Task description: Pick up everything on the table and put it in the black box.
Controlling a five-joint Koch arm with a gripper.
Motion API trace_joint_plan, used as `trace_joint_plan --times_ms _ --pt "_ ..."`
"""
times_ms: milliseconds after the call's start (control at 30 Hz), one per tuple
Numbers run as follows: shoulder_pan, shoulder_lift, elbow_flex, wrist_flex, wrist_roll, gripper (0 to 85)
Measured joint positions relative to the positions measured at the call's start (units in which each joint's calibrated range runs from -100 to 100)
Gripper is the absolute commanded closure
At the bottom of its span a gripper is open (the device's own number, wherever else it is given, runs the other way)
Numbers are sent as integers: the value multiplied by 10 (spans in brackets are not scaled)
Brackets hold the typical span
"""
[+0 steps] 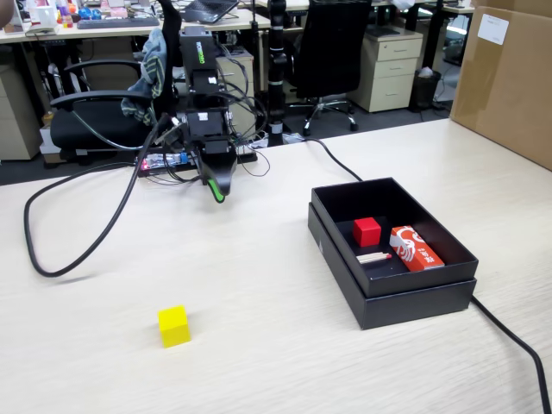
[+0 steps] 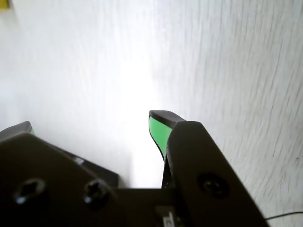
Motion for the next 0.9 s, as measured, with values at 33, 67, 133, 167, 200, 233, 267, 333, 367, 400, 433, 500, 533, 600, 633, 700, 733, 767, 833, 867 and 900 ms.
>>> trace_joint_plan --times_ms 33,67,133,167,200,233,267,333,367,400,433,500,533,600,633,700,733,767,833,867,900 --pt "-2 18 34 -22 -2 379" --pt "-3 40 63 -45 -4 380" --pt "-8 100 122 -82 -9 380" --pt "-16 176 197 -105 -14 379" --pt "-16 180 203 -106 -14 379" --pt "-21 225 253 -120 -17 379" --pt "-31 304 346 -141 -22 379" --pt "-37 343 387 -147 -26 380" --pt "-41 377 431 -163 -29 380" --pt "-44 410 465 -170 -33 380" --pt "-47 441 491 -173 -38 380" --pt "-55 513 546 -173 -48 380" --pt "-58 545 572 -173 -53 380" --pt "-64 606 623 -176 -63 380" --pt "-67 681 695 -173 -69 380" --pt "-70 760 749 -174 -74 380" --pt "-71 834 798 -175 -77 380" --pt "-71 838 800 -174 -77 379" --pt "-71 894 831 -174 -78 378" --pt "-72 920 848 -175 -79 378" --pt "-72 945 864 -175 -79 378"
